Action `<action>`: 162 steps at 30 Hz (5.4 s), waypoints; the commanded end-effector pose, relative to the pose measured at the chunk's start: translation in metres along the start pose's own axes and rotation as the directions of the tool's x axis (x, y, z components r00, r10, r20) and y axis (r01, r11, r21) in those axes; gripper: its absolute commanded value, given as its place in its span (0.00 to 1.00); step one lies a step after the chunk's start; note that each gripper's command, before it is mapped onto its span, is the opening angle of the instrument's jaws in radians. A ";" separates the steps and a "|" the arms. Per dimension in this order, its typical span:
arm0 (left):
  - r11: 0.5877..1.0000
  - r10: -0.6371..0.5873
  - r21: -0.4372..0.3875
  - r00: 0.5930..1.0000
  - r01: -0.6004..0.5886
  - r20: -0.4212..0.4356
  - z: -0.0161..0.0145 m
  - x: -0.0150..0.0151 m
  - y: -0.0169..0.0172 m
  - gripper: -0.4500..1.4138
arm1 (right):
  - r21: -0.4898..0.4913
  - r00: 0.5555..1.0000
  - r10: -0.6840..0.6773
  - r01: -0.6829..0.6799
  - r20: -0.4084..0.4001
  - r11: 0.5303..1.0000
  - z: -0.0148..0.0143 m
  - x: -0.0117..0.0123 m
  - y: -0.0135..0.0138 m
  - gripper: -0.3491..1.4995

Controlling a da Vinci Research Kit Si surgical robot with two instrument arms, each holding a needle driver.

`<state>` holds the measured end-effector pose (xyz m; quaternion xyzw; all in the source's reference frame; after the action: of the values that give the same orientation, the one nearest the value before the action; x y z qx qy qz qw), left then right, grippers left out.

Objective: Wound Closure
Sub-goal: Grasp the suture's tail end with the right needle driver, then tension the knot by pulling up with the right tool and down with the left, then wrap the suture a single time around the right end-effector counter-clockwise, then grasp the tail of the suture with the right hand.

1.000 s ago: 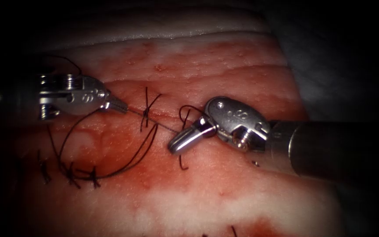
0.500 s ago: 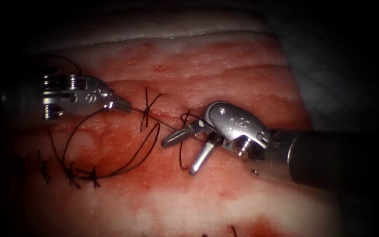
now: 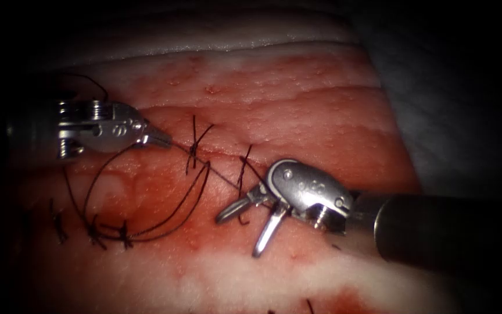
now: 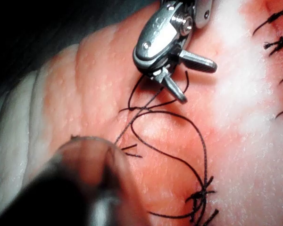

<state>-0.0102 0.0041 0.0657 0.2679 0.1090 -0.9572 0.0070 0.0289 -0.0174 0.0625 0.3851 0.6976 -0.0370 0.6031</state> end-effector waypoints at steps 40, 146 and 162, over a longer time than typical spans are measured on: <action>0.992 0.050 -0.112 0.997 -0.056 -0.053 -0.0069 -0.0025 0.0188 0.00 | -0.228 0.996 0.080 -0.085 -0.030 0.970 -0.0094 0.0007 0.0090 0.00; 0.970 0.197 0.204 0.920 -0.133 -0.337 0.0043 0.0027 -0.0031 0.00 | -0.898 0.908 -0.158 -0.333 -0.388 0.288 -0.0033 0.0057 0.0028 0.03; 0.965 0.221 0.212 0.914 -0.155 -0.339 0.0044 0.0058 0.0023 0.00 | -0.838 0.843 0.023 -0.532 -0.538 -0.123 -0.0034 0.0010 0.0003 0.40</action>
<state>-0.0168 0.0008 0.0653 0.4480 -0.0043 -0.8923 0.0553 0.0255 -0.0151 0.0622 -0.0282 0.4902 0.6802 0.5443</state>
